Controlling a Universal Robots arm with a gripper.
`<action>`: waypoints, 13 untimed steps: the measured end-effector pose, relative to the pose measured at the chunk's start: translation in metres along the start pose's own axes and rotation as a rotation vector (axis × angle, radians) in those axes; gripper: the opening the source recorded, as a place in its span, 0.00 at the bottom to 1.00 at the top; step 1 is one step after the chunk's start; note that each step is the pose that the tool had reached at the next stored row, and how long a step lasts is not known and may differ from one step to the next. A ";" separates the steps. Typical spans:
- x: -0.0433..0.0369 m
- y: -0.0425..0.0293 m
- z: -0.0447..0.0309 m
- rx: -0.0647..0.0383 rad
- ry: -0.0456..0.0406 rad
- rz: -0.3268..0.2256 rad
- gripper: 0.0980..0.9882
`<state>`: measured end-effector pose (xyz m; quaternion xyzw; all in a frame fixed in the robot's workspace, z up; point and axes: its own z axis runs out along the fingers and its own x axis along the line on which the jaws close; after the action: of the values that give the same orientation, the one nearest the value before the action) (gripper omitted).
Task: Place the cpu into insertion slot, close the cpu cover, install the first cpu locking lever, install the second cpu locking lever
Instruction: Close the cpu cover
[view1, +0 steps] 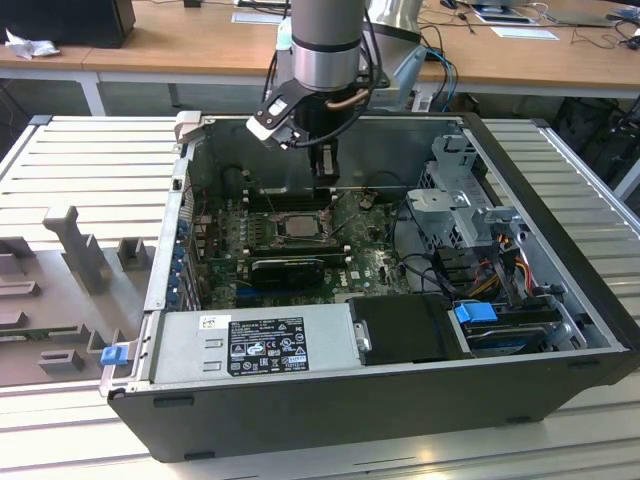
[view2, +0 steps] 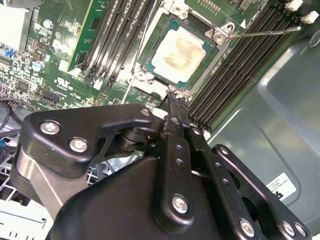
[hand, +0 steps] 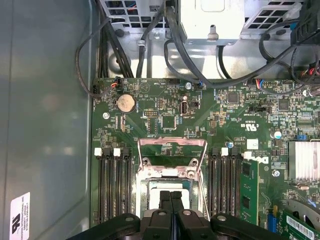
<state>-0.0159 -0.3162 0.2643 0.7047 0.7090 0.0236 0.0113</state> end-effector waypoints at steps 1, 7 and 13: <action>0.0000 0.0003 0.0000 0.000 0.0000 0.000 0.01; 0.0000 0.0029 0.0002 0.000 0.0000 0.000 0.01; 0.0000 0.0062 0.0003 0.000 0.0001 0.000 0.01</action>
<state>-0.0097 -0.3162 0.2643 0.7047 0.7090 0.0236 0.0112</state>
